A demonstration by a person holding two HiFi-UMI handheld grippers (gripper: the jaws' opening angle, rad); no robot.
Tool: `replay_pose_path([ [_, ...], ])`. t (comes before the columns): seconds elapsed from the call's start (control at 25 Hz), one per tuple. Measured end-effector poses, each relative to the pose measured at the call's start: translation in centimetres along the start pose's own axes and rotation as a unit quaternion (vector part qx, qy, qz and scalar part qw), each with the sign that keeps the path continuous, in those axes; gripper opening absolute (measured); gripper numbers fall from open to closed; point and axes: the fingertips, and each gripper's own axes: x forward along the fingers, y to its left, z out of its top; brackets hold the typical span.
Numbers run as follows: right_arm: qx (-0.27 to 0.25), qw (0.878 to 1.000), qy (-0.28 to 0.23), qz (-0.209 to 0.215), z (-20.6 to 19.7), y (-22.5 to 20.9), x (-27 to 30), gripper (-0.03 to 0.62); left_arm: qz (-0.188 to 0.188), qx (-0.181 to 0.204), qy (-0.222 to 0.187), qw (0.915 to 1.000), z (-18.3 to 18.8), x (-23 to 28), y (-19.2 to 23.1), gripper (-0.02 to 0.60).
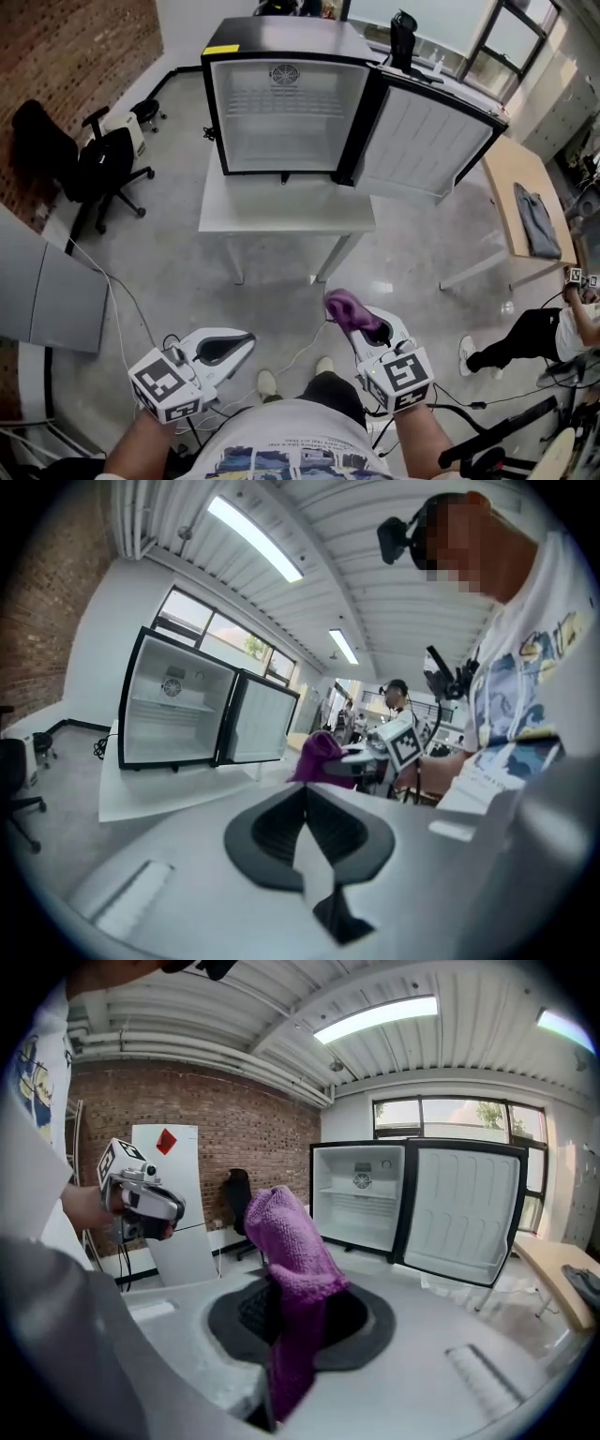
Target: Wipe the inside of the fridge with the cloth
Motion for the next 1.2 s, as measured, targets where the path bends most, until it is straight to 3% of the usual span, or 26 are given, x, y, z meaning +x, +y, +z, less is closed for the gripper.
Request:
replay_pose_path([
  [0.24, -0.007, 1.000, -0.012, 0.009, 0.5, 2.4, -2.5, 0.052, -0.016, 0.025, -0.006, 0.9996, -0.1, -1.0, -2.8, 0.006],
  [0.76, -0.023, 0.997, -0.042, 0.053, 0.6, 3.0, -9.2, 0.052, -0.008, 0.012, -0.028, 0.9995, 1.3, 1.7, -10.4, 0.006],
  [1.2, -0.023, 0.995, -0.051, 0.083, -2.8, 2.1, -14.0, 0.052, 0.010, -0.002, -0.002, 0.9999, -1.3, 4.7, -16.3, 0.006],
])
